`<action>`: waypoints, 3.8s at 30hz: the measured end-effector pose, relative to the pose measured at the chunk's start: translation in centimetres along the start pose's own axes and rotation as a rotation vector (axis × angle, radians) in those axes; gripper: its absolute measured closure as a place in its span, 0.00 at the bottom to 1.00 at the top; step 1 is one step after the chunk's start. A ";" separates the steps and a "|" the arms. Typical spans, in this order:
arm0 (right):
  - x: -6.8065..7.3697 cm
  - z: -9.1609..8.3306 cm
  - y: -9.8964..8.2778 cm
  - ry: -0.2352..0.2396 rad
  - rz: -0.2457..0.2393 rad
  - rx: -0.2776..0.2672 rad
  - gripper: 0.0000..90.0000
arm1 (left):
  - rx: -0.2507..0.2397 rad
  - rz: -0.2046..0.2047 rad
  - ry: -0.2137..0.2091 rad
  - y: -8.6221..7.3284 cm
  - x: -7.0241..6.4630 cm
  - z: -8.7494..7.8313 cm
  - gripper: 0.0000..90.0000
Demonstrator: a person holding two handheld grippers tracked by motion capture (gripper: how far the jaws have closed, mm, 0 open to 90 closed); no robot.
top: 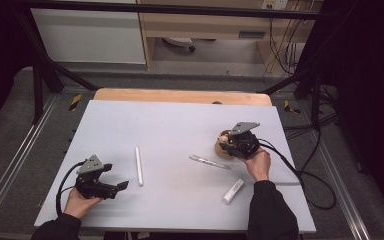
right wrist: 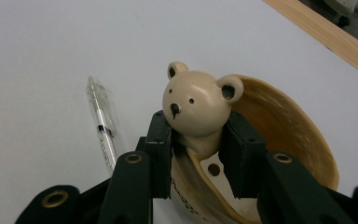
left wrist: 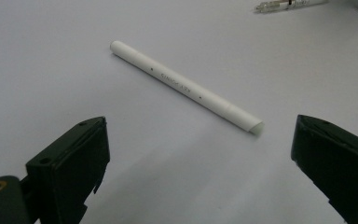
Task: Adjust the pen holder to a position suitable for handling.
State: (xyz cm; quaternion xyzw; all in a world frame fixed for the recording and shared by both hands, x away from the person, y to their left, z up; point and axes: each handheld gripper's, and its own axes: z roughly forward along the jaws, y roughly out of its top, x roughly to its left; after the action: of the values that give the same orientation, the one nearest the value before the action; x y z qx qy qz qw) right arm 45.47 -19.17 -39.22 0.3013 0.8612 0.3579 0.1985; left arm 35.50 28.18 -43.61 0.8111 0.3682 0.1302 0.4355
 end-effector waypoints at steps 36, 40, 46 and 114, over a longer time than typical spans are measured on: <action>4.7 3.1 6.9 0.060 -0.033 -0.050 0.74 | 0.000 0.001 -0.002 0.0 0.0 0.0 0.05; 5.0 4.1 7.3 0.069 -0.030 -0.052 0.74 | -0.002 0.001 -0.003 0.0 0.0 0.0 0.05; 5.5 5.7 7.8 0.075 -0.036 -0.042 0.74 | 0.000 0.000 -0.004 0.0 0.0 0.0 0.05; 4.9 1.1 4.5 0.124 0.091 -0.036 0.02 | 0.008 -0.001 -0.002 0.0 -0.1 0.0 0.05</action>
State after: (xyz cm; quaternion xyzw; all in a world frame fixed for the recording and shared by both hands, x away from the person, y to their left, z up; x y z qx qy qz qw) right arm 44.12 -12.87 -37.28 0.3140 0.8506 0.3999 0.1336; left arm 35.46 28.13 -43.64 0.8127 0.3685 0.1278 0.4328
